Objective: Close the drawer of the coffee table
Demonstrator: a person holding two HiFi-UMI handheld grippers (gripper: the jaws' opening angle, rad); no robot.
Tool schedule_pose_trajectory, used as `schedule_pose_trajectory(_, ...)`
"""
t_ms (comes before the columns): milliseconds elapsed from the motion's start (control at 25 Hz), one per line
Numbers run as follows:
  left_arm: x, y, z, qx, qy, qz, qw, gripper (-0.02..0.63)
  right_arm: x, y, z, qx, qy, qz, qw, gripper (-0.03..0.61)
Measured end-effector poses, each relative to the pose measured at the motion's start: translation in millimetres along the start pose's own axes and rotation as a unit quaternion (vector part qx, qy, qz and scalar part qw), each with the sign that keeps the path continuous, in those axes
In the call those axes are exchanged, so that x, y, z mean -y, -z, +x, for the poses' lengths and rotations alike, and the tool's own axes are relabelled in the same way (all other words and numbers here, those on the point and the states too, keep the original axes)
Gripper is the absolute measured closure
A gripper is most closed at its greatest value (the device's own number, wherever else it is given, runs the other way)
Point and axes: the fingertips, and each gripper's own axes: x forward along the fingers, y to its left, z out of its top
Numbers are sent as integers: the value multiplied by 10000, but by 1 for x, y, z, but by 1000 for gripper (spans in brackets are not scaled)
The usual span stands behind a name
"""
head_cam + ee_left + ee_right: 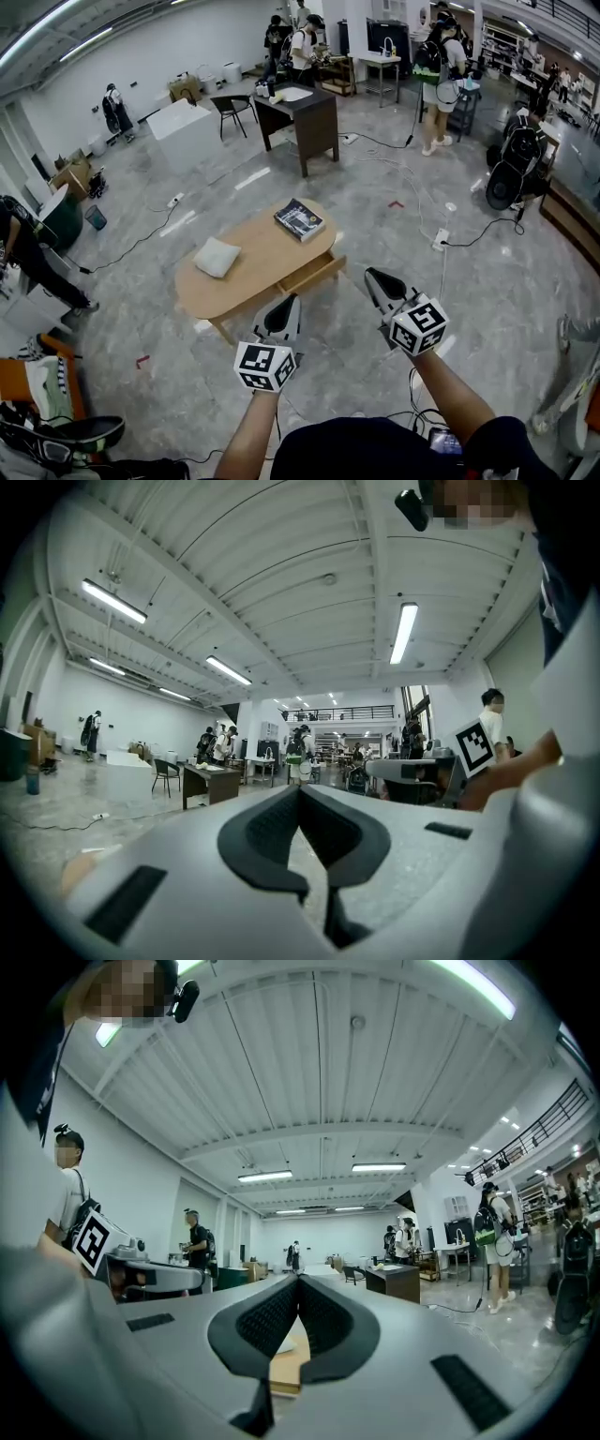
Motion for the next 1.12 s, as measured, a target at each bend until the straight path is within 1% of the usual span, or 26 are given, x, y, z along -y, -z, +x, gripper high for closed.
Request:
schedule_pose_trajectory(240, 11, 9, -3, -118, -140, -61, 9998, 612, 6, 6, -8, -21, -107, 98, 9999, 565)
schedule_pose_trajectory(520, 7, 6, -5, -154, -309, -11, 9994, 612, 10, 6, -1, 13, -196, 177, 9997, 565)
schedule_pose_trajectory(840, -11, 6, 2, -132, -299, -56, 9995, 612, 9, 11, 17, -10, -177, 185, 9997, 565)
schedule_pose_trajectory(1120, -41, 6, 12, -116, -285, -66, 9995, 612, 11, 13, 46, -5, -127, 167, 9998, 565)
